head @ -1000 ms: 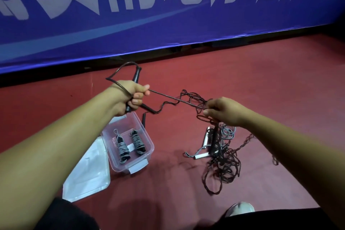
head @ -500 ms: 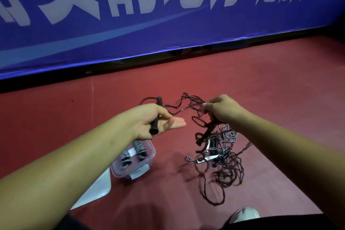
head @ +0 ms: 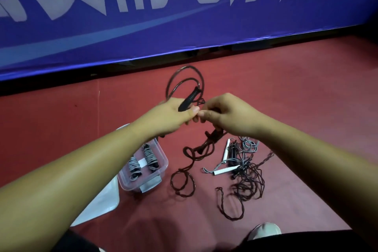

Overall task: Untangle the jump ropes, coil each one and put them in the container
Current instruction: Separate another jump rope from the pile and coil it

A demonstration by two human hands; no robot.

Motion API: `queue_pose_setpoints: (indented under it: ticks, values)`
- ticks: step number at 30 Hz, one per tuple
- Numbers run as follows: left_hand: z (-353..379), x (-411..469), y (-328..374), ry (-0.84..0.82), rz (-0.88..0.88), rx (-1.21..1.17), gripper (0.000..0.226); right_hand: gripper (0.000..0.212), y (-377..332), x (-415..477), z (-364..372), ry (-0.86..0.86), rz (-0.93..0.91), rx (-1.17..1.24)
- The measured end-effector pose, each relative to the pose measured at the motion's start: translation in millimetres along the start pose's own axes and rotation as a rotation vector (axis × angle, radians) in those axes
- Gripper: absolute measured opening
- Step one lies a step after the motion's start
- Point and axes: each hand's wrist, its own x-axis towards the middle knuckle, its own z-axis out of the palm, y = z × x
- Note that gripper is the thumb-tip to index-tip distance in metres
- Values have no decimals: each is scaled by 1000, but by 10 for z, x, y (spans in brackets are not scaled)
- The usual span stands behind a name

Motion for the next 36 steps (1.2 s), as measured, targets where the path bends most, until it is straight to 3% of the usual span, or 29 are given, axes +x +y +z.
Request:
queue_pose_setpoints:
  ticks: [2, 6, 11, 14, 18, 21, 23, 26, 29, 31, 36]
  values:
    - [-53, 3, 74, 58, 0, -10, 31, 23, 22, -4, -5, -16, -3, 14]
    - [-230, 68, 64, 245, -145, -306, 28, 27, 166, 2, -41, -49, 39, 90]
    - [-356, 154, -60, 303, -348, -561, 28, 27, 412, 18, -6, -134, 108, 50]
    - [-534, 175, -181, 381, -427, -593, 30, 27, 641, -49, -85, -164, 212, 40]
    - [-600, 196, -326, 367, -478, -587, 27, 28, 804, -126, -156, -177, 284, 60]
    - [-596, 209, -396, 377, -434, -348, 25, 26, 730, -105, -93, -140, 247, -57]
    - [-607, 205, -448, 309, -383, -27, 11, 26, 658, -110, -66, -113, 217, -85]
    - [-464, 118, -309, 144, -273, 264, 35, 25, 529, -122, -36, -167, 156, -82]
    - [-216, 27, -57, 34, -68, 79, 34, 25, 353, -90, 5, -235, 112, -77]
    - [-54, 9, -2, -98, -39, -101, 26, 23, 239, -68, 16, -238, 106, -8]
    - [83, -37, -73, -257, -21, -92, 32, 11, 71, -61, -29, -196, 117, 131]
